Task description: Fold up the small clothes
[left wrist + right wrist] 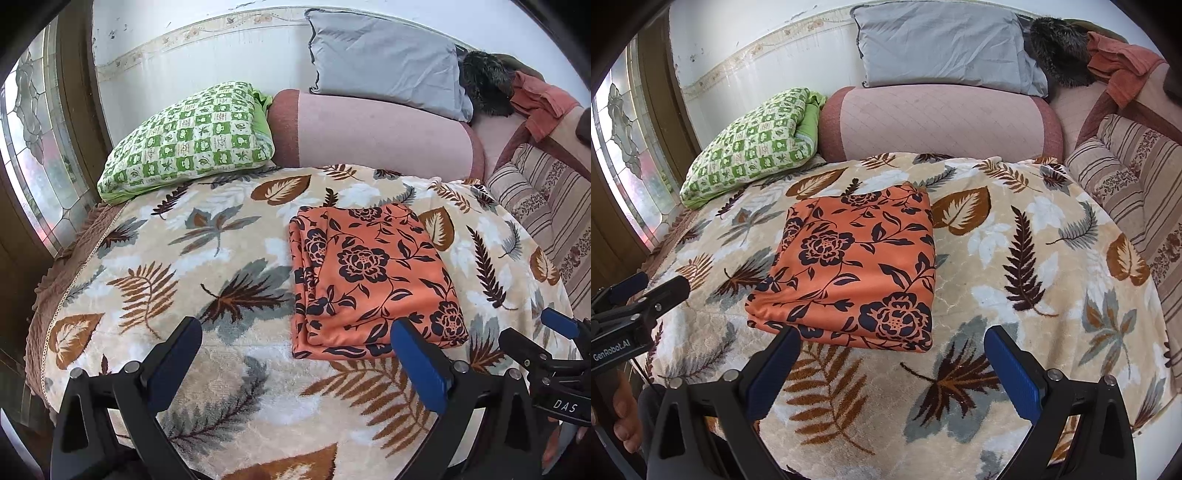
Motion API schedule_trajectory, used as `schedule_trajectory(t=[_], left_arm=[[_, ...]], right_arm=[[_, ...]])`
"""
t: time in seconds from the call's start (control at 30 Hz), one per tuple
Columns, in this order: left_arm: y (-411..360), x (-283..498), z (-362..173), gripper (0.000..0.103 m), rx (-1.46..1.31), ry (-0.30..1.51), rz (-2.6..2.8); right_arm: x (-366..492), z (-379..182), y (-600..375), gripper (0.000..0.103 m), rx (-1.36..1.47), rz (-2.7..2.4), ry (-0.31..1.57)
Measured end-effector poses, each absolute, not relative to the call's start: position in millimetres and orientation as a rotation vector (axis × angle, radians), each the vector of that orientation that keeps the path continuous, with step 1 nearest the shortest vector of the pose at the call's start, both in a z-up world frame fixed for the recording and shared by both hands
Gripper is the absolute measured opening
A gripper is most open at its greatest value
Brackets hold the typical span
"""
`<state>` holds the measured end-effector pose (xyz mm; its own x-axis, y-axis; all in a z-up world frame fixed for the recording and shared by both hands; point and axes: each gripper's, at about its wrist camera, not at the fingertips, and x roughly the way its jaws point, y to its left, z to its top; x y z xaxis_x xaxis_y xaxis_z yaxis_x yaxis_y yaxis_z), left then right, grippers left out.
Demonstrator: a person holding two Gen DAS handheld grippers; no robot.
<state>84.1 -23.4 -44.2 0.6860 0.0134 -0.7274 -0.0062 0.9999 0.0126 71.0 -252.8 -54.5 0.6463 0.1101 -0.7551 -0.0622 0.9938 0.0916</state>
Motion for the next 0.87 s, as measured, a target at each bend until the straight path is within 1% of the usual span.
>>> schedule_trajectory(t=[0.37, 0.63, 0.87], left_arm=[[-22, 86, -45, 0.102, -0.005, 0.815, 0.015], [-27, 96, -50, 0.102, -0.072, 0.841, -0.05], [-38, 92, -44, 0.103, -0.074, 0.803, -0.081]], right_arm=[[74, -56, -251, 0.101, 0.056, 0.103, 0.868], [71, -56, -258, 0.101, 0.062, 0.088, 0.866], [68, -57, -261, 0.101, 0.069, 0.078, 0.868]])
